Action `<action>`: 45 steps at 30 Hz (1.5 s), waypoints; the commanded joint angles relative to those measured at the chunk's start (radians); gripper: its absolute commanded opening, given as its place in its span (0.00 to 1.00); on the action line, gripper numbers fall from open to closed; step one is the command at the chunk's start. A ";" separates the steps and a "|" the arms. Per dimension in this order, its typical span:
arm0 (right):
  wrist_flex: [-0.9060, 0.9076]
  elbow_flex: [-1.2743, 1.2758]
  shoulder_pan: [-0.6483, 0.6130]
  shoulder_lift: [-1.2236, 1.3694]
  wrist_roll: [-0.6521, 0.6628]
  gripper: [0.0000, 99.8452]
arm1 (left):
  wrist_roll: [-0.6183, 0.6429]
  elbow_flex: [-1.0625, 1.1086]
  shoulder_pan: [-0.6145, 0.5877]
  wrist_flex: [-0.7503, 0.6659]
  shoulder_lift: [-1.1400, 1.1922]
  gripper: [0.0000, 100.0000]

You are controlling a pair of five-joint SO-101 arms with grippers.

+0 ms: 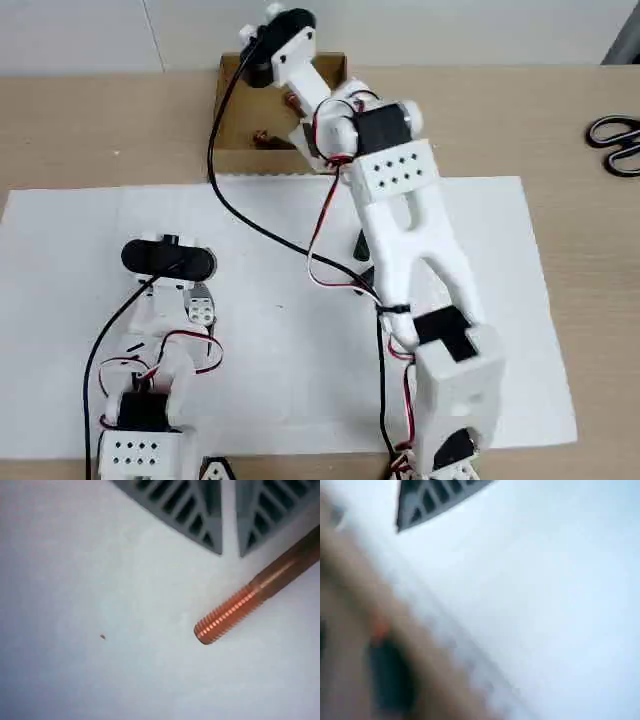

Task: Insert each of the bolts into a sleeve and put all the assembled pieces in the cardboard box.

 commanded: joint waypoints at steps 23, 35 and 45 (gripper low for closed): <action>0.325 0.209 0.044 -0.177 -0.884 0.00 | 0.034 -0.010 -0.037 -0.006 -0.009 0.01; 0.275 0.468 0.045 -0.208 -0.924 0.00 | 0.034 -0.010 -0.040 -0.006 -0.009 0.01; 0.189 0.500 0.056 -0.182 -0.885 0.17 | 0.034 -0.010 -0.041 -0.005 -0.009 0.01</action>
